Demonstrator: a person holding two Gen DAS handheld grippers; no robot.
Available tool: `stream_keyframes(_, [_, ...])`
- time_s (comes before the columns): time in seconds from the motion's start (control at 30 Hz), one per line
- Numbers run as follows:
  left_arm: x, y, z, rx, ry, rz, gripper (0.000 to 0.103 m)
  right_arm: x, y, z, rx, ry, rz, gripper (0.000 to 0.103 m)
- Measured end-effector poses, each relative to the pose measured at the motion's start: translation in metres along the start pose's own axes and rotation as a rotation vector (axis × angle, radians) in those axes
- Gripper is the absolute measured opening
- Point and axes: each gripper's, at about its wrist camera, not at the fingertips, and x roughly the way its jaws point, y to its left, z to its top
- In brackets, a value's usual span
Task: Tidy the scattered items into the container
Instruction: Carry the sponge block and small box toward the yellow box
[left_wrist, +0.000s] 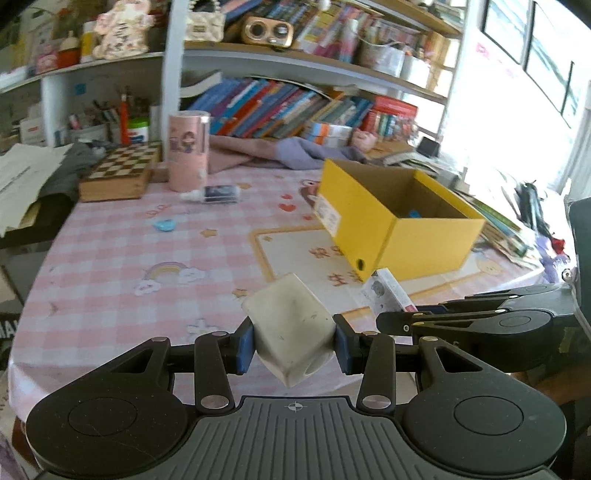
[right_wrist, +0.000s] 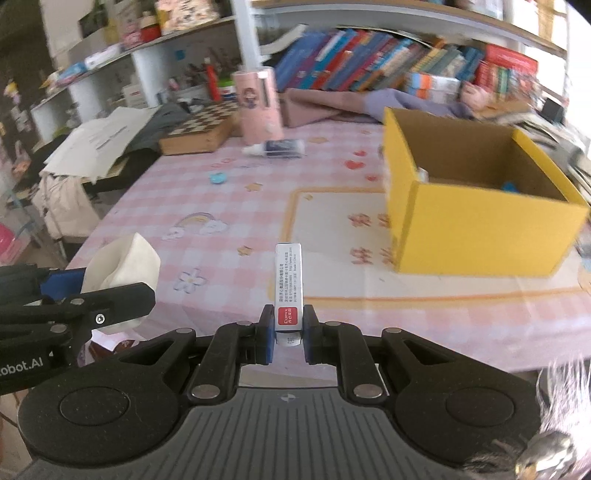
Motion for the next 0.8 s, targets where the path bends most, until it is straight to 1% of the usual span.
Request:
stream_keyframes(0.43, [0.006,-0.033,-0.007,0.069,0.033,-0.071,0.041,-0.025,-0.026,-0.028,0.075,0.002,-0.067,0.014])
stream_keyframes(0.8, [0.012,-0.056,-0.005,0.120,0.045,-0.125,0.041,-0.044,-0.041,-0.038,0.120,-0.022,-0.125,0.014])
